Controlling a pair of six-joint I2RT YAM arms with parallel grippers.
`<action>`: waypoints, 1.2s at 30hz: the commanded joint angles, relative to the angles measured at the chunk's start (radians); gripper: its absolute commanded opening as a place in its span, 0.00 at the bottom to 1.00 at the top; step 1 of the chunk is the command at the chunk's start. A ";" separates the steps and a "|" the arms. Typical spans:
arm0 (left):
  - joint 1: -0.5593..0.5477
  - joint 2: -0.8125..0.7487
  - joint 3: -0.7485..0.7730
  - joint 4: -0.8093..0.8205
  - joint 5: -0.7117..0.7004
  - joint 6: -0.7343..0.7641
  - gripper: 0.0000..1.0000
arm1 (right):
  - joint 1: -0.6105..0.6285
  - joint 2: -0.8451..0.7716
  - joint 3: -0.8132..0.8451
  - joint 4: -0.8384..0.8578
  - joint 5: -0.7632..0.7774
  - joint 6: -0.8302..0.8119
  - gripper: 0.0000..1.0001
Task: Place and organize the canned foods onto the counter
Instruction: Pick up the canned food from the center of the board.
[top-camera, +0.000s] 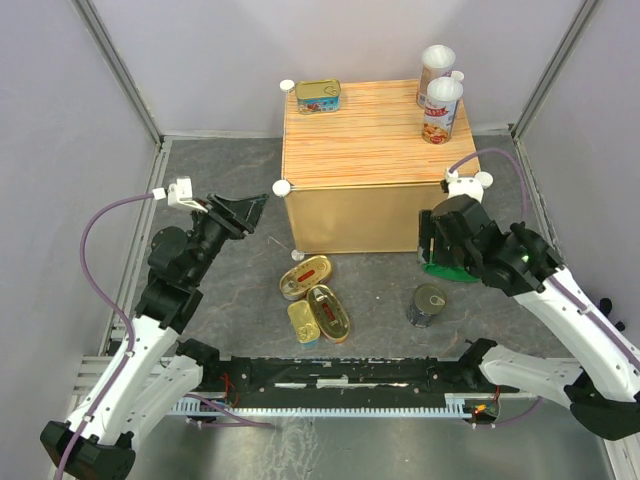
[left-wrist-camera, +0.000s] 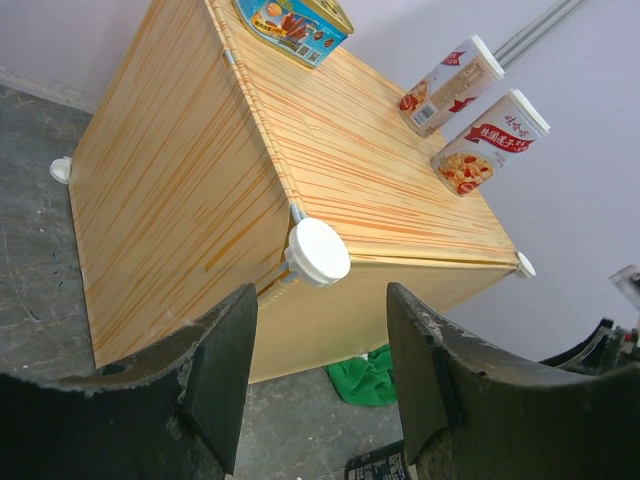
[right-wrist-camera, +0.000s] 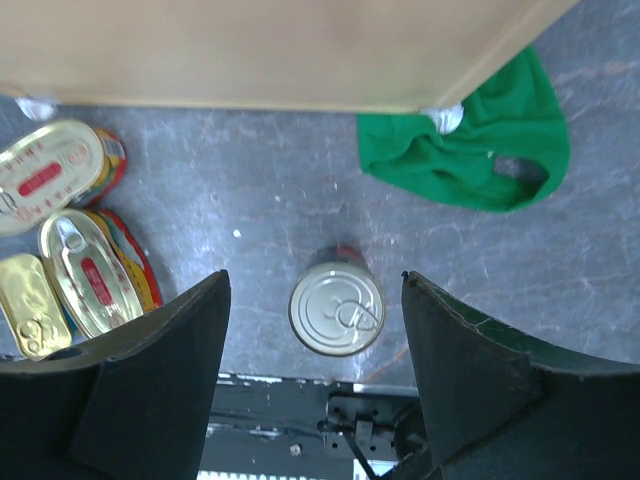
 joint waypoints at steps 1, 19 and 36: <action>-0.003 -0.004 -0.002 0.042 0.002 -0.001 0.61 | 0.017 -0.041 -0.087 0.010 -0.037 0.093 0.77; -0.003 0.038 -0.008 0.076 0.012 -0.008 0.61 | 0.032 -0.093 -0.342 0.037 -0.138 0.190 0.87; -0.003 0.036 -0.023 0.077 0.004 -0.011 0.61 | 0.032 -0.078 -0.444 0.053 -0.170 0.213 0.99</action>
